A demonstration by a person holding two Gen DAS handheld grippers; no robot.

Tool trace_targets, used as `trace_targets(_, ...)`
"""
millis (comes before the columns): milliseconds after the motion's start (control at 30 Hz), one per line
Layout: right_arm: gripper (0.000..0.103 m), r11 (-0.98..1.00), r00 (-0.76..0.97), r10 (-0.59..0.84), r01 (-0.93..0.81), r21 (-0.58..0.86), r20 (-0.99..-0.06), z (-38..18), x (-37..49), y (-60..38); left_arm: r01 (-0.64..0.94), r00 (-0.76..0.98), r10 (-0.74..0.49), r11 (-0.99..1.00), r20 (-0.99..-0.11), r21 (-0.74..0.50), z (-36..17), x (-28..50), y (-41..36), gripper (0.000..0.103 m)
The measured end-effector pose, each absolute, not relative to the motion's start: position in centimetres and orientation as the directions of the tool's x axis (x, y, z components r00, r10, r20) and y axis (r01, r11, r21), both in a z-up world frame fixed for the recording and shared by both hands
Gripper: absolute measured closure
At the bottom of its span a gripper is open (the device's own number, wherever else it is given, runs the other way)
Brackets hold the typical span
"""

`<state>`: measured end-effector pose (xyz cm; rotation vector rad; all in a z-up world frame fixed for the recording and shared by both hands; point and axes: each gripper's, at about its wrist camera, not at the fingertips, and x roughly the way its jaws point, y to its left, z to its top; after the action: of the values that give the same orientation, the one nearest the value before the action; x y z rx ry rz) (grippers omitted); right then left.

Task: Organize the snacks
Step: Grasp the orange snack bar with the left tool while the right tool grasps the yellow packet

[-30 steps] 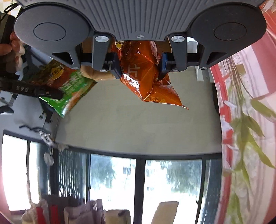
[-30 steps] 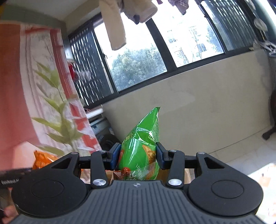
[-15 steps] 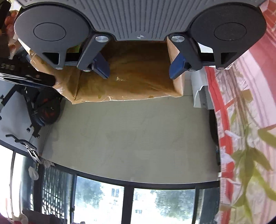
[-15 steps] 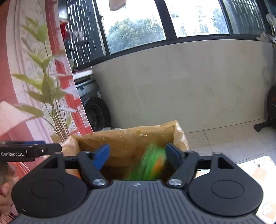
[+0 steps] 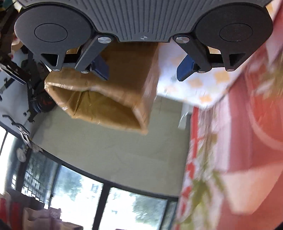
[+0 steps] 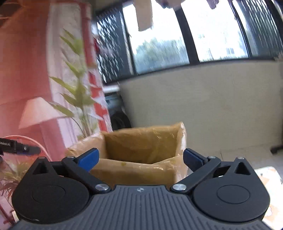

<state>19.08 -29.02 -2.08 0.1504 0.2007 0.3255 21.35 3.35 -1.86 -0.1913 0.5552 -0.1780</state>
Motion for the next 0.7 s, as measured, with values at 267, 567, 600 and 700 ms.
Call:
trace_targets(267, 0.0, 0.923, 0.896, 0.36, -0.3, 0.243, -0.262, -6.0, 15.5, -29.7, -0.002, 0.752, -0.206, 0.949, -0.627, -0.314, -7.9, 17.5, 4.1, 0.019)
trace_targets(567, 0.0, 0.959, 0.869, 0.277, -0.274, 0.067, -0.41, -10.7, 12.1, -29.6, -0.008, 0.611, -0.204, 0.965, -0.765, -0.263, -14.2, 15.9, 1.1, 0.022)
trace_targets(600, 0.0, 0.96, 0.864, 0.272, -0.277, 0.049, -0.425, -11.1, 11.8, -29.7, -0.005, 0.604, -0.204, 0.966, -0.771, -0.26, -14.4, 16.0, 1.1, 0.022)
trace_targets(700, 0.0, 0.96, 0.848, 0.238, -0.278, -0.015, -0.474, -12.5, 11.3, -29.4, 0.001, 0.59, -0.203, 0.968, -0.781, -0.25, -14.6, 16.2, 0.8, 0.022)
